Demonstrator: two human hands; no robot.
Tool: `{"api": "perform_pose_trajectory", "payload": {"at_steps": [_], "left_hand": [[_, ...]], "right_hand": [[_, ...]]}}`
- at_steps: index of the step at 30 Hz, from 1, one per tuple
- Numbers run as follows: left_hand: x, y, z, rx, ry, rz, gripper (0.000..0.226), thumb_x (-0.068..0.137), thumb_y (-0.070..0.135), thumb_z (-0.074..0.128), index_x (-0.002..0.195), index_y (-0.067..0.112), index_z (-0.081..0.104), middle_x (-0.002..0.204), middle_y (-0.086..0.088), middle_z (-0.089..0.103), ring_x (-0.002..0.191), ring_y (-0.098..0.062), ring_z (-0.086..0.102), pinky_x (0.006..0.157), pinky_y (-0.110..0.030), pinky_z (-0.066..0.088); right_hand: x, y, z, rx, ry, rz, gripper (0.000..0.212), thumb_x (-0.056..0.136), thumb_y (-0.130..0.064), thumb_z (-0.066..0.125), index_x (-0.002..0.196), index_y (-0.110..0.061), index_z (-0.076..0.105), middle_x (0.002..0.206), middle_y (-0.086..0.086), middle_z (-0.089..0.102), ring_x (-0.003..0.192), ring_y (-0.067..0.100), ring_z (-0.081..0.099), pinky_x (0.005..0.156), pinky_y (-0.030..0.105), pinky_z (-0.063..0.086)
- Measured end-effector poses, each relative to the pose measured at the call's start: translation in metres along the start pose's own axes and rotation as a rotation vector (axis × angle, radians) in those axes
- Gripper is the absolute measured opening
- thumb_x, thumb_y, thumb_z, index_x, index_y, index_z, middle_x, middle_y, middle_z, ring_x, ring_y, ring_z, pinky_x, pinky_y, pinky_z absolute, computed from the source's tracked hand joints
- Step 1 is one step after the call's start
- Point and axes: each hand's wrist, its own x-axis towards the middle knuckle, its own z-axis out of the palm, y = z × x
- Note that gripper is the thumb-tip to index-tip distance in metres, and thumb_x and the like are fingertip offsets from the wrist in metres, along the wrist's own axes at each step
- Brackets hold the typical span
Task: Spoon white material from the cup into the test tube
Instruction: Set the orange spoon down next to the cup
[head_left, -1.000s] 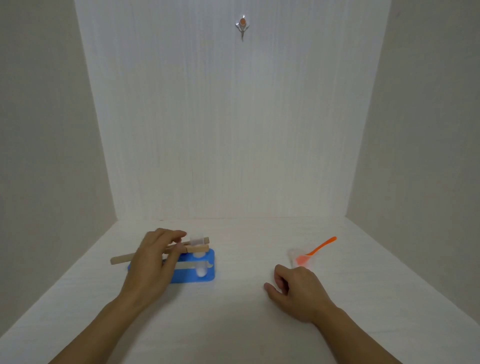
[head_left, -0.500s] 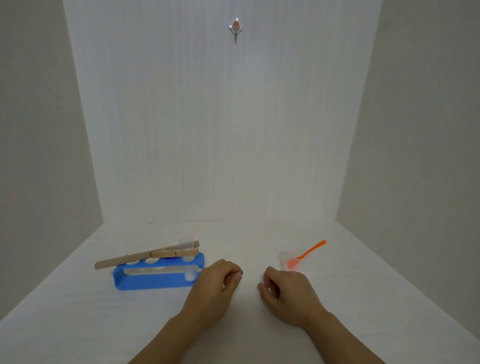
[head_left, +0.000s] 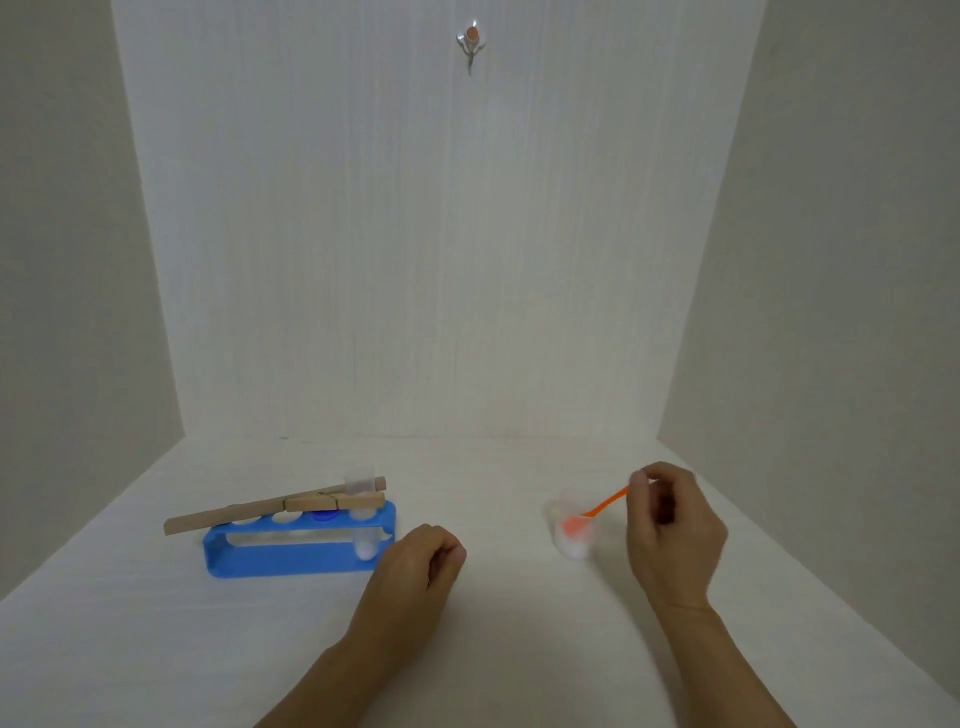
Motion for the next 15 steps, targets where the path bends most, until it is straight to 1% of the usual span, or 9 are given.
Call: {"api": "perform_pose_trajectory", "payload": {"at_steps": [1,2,3,4,6,9,11,13,15], "left_hand": [[0.0,0.0,0.0,0.005,-0.003,0.001,0.02,0.09,0.023,0.053,0.073,0.034,0.051,0.069,0.012,0.057,0.072,-0.005,0.052,0.061,-0.02,0.046],[0.0,0.001,0.0,0.011,-0.002,0.0,0.021,0.09,0.023,0.052,0.073,0.035,0.05,0.07,0.012,0.057,0.072,-0.006,0.052,0.061,-0.022,0.046],[0.0,0.001,0.0,0.016,-0.001,-0.003,0.022,0.09,0.023,0.052,0.073,0.035,0.049,0.07,0.012,0.056,0.071,-0.006,0.052,0.061,-0.022,0.046],[0.0,0.002,-0.001,0.019,0.004,-0.007,0.023,0.091,0.023,0.052,0.072,0.036,0.049,0.07,0.012,0.056,0.071,-0.006,0.052,0.06,-0.021,0.045],[0.0,0.003,-0.001,0.017,0.016,-0.008,0.024,0.091,0.022,0.052,0.072,0.036,0.048,0.069,0.012,0.055,0.07,-0.004,0.052,0.06,-0.019,0.044],[-0.001,0.004,-0.002,0.023,0.01,-0.014,0.023,0.091,0.024,0.051,0.072,0.035,0.048,0.069,0.012,0.054,0.067,-0.006,0.051,0.06,-0.018,0.044],[-0.002,0.004,-0.002,0.027,0.008,-0.019,0.02,0.092,0.024,0.051,0.073,0.033,0.049,0.07,0.011,0.054,0.066,-0.007,0.05,0.06,-0.018,0.044],[-0.001,0.005,-0.002,0.027,0.012,-0.022,0.017,0.092,0.024,0.051,0.076,0.029,0.052,0.071,0.01,0.055,0.066,-0.009,0.051,0.06,-0.019,0.044],[-0.001,0.005,-0.002,0.016,0.011,-0.029,0.016,0.091,0.023,0.051,0.076,0.028,0.052,0.071,0.01,0.055,0.066,-0.009,0.051,0.059,-0.019,0.044]], "right_hand": [[0.003,0.001,-0.002,0.018,0.013,0.096,0.004,0.086,-0.035,0.057,0.089,-0.032,0.054,0.062,-0.007,0.055,0.065,0.012,0.055,0.057,0.01,0.039],[0.006,0.002,-0.002,0.026,0.01,0.188,0.009,0.086,-0.038,0.058,0.091,-0.036,0.051,0.064,-0.007,0.055,0.065,0.009,0.056,0.059,0.011,0.039],[0.008,0.004,-0.002,0.032,-0.014,0.27,0.013,0.085,-0.042,0.06,0.093,-0.037,0.051,0.066,-0.007,0.056,0.064,0.005,0.056,0.06,0.017,0.041],[0.01,0.007,-0.001,0.041,-0.051,0.337,0.015,0.086,-0.044,0.061,0.095,-0.035,0.053,0.068,-0.007,0.057,0.063,0.003,0.057,0.06,0.022,0.041],[0.014,0.009,0.002,0.054,-0.15,0.417,0.018,0.087,-0.046,0.063,0.094,-0.029,0.061,0.069,-0.007,0.059,0.062,-0.001,0.057,0.061,0.024,0.04],[0.018,0.01,0.005,0.052,-0.261,0.434,0.011,0.086,-0.036,0.066,0.08,-0.028,0.066,0.065,-0.002,0.061,0.062,0.007,0.058,0.06,0.022,0.04],[0.02,0.01,0.007,0.038,-0.292,0.426,0.011,0.085,-0.026,0.065,0.075,-0.029,0.067,0.063,0.0,0.062,0.062,0.016,0.059,0.06,0.026,0.044],[0.022,0.011,0.007,0.021,-0.32,0.422,0.014,0.086,-0.02,0.063,0.076,-0.028,0.068,0.065,0.004,0.065,0.062,0.022,0.061,0.063,0.031,0.049],[0.022,0.011,0.007,-0.012,-0.351,0.386,0.016,0.088,-0.015,0.06,0.08,-0.027,0.068,0.067,0.005,0.067,0.063,0.023,0.062,0.064,0.03,0.049]]}}
